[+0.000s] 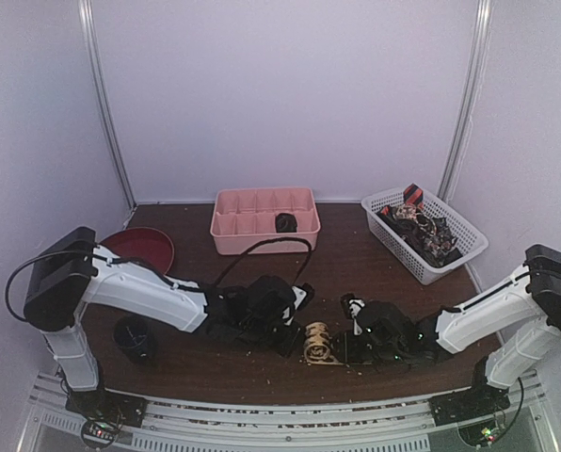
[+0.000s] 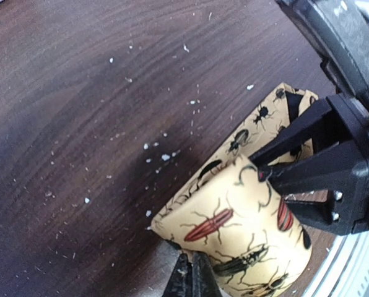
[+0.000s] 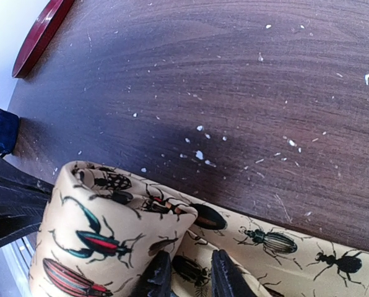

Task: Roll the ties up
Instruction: Roll the tie at the center of the board.

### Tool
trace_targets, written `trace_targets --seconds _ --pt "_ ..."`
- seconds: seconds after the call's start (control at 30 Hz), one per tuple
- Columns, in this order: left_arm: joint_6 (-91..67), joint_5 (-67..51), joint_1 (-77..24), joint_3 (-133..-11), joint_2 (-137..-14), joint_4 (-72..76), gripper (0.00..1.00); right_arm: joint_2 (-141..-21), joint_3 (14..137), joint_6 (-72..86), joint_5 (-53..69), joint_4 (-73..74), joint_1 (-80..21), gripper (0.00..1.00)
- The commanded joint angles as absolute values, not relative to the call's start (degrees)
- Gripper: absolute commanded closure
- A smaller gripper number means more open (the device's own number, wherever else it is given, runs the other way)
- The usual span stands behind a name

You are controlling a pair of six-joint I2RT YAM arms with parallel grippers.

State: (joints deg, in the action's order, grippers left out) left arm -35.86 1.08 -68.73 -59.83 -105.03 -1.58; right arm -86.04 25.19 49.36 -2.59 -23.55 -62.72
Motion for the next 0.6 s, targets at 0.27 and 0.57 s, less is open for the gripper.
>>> trace_targets --seconds 0.27,0.57 --pt "-34.7 3.94 -68.51 -62.43 -105.17 -3.61 0.96 -84.46 26.46 48.4 -5.31 -20.59 -63.22 0.75" --pt "-34.18 3.7 -68.55 -63.11 -105.21 -4.03 0.97 -81.12 25.07 49.15 -8.32 -18.88 -63.24 0.79"
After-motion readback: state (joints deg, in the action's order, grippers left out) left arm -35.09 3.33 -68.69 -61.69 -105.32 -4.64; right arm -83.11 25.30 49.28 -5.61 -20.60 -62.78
